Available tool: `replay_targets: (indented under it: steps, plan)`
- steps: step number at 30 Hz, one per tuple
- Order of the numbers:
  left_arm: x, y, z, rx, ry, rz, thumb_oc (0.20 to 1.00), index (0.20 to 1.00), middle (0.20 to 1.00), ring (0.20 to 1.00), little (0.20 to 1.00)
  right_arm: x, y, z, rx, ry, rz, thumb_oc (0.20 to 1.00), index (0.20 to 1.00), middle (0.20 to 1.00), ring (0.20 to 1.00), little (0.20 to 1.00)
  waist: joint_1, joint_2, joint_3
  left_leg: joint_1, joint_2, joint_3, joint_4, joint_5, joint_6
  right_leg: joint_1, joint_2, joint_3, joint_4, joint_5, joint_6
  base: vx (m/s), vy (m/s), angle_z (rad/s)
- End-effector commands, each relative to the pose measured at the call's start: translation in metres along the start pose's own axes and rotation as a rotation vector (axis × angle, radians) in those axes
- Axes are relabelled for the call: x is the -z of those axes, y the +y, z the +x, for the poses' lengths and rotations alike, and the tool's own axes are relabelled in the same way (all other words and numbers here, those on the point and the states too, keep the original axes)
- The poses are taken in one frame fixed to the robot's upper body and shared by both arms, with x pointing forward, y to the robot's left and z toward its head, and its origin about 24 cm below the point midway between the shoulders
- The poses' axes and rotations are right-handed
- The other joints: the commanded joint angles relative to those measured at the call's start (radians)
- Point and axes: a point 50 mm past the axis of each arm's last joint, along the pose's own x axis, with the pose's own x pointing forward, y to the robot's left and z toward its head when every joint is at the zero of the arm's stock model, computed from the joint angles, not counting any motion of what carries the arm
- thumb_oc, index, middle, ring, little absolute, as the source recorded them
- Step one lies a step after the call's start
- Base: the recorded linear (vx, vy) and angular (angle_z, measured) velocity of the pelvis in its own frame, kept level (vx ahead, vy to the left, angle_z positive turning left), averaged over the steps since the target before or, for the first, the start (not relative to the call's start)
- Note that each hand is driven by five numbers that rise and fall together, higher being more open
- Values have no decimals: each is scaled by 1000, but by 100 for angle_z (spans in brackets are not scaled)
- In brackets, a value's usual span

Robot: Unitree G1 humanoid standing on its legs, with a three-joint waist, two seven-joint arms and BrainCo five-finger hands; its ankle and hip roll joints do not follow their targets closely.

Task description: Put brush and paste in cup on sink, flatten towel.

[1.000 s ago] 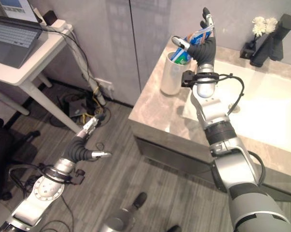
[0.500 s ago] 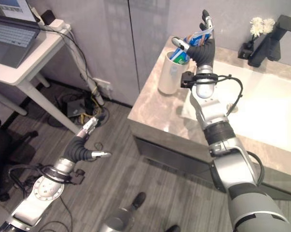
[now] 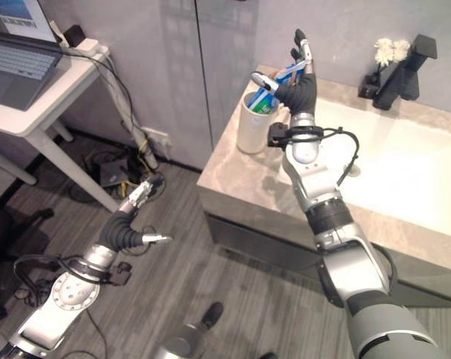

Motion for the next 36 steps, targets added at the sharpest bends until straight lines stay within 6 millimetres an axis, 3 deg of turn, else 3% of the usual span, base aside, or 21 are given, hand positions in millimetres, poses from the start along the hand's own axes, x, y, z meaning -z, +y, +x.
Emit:
replay_targets:
  steps: [1,17,25,28,30,31,34,36]
  plan:
    - [-16,14,2,-13,-82,86,1000,1000,1000,1000,1000,-10,13,-3,-61,-55,29,1000,1000,1000,1000,1000,3,-61,-20,1,20,26,8,-148,13,34,-76,66,15,-51,50,-14,-4,-5]
    - [-12,14,-3,-20,-54,83,1000,1000,1000,1000,1000,-2,14,-6,-48,-19,41,1000,1000,1000,1000,1000,-16,-58,-39,21,22,42,8,-155,14,48,-74,72,10,-45,50,0,0,0]
    - [-7,11,-2,-26,-42,88,1000,1000,1000,1000,1000,-14,13,-4,-16,-75,91,1000,1000,1000,1000,1000,-14,-59,-47,37,27,50,8,-162,16,58,-74,82,10,-47,51,-2,0,0]
    - [-6,12,-2,-39,-44,101,1000,1000,1000,1000,1000,-23,2,0,34,-118,61,1000,1000,1000,1000,1000,-11,-57,-56,47,29,52,8,-165,15,67,-72,82,9,-48,52,0,0,0]
    - [-7,12,-1,-45,-57,104,1000,1000,1000,1000,1000,-37,-22,9,153,-178,24,1000,1000,1000,1000,1000,-8,-55,-65,56,32,51,8,-167,14,78,-67,80,10,-51,50,-9,-16,-4]
    - [-7,12,-1,-44,-58,104,1000,1000,1000,1000,1000,-37,-23,9,154,-180,23,1000,1000,1000,1000,1000,-7,-54,-63,57,32,51,8,-167,14,79,-67,80,9,-51,50,-14,-18,-4]
    - [-4,14,3,-53,-56,130,1000,1000,1000,1000,1000,-50,-65,8,340,-244,14,1000,1000,1000,1000,1000,-14,-44,-82,73,39,53,8,-169,5,97,-58,76,7,-62,46,-4,-18,-15]
    - [-1,16,2,-73,-44,126,1000,1000,1000,1000,1000,-53,-72,4,364,-263,29,1000,1000,1000,1000,1000,-20,-39,-87,80,43,54,8,-170,3,105,-54,76,6,-66,41,-12,-16,-2]
